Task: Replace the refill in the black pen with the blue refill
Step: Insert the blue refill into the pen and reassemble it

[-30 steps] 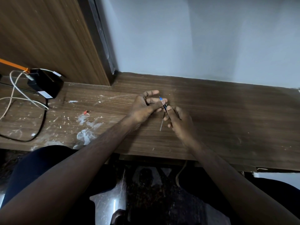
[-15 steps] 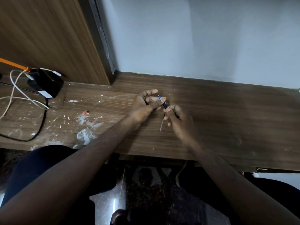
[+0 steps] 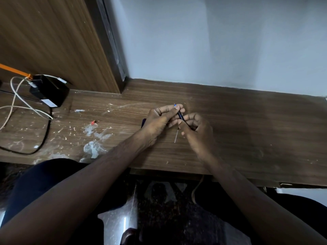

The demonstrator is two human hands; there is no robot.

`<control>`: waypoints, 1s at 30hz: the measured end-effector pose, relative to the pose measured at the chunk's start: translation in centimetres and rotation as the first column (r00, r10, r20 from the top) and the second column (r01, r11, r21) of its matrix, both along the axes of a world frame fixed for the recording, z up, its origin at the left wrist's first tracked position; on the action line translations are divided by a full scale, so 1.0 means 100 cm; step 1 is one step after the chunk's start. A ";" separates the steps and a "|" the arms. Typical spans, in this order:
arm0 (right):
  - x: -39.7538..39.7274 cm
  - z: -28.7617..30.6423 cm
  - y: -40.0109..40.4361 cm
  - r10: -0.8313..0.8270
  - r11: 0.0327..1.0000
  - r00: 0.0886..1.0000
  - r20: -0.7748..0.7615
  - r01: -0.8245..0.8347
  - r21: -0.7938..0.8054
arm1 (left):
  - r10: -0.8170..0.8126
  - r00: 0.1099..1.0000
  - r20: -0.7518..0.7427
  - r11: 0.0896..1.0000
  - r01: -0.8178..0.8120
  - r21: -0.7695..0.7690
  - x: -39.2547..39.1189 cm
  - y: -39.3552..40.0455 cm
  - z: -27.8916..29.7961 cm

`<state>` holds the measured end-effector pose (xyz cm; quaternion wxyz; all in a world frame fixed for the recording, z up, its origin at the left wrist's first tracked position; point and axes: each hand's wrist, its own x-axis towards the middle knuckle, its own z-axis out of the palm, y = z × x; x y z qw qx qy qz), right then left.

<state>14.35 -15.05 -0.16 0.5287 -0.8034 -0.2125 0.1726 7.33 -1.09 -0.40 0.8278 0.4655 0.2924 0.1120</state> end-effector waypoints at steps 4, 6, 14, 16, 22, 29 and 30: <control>0.000 0.000 -0.002 0.057 0.998 0.998 0.006 -0.057 0.023 | -0.018 1.000 0.022 0.998 0.016 0.068 -0.002 0.000 0.001; 0.000 0.001 -0.002 0.088 0.996 0.996 0.007 -0.088 0.015 | -0.013 0.999 0.032 0.996 0.010 0.086 -0.003 0.001 0.003; 0.001 0.006 -0.001 0.123 0.992 0.981 -0.148 -0.125 0.000 | -0.073 0.993 -0.090 0.933 0.100 0.346 -0.007 0.018 0.007; 0.001 0.004 -0.002 0.097 0.995 0.976 -0.195 -0.102 -0.015 | -0.047 0.974 -0.222 0.820 0.165 0.548 -0.012 0.033 0.010; 0.003 -0.005 -0.004 -0.012 0.998 0.966 -0.259 -0.004 -0.063 | 0.278 0.817 -0.505 0.283 0.433 0.856 -0.036 0.072 0.012; 0.004 -0.007 -0.003 -0.020 0.986 0.991 -0.135 -0.002 -0.164 | 0.257 0.739 -0.623 0.204 0.588 0.783 -0.043 0.060 0.006; 0.004 -0.007 -0.003 -0.019 0.986 0.992 -0.128 -0.003 -0.169 | 0.254 0.720 -0.646 0.220 0.607 0.763 -0.042 0.060 0.005</control>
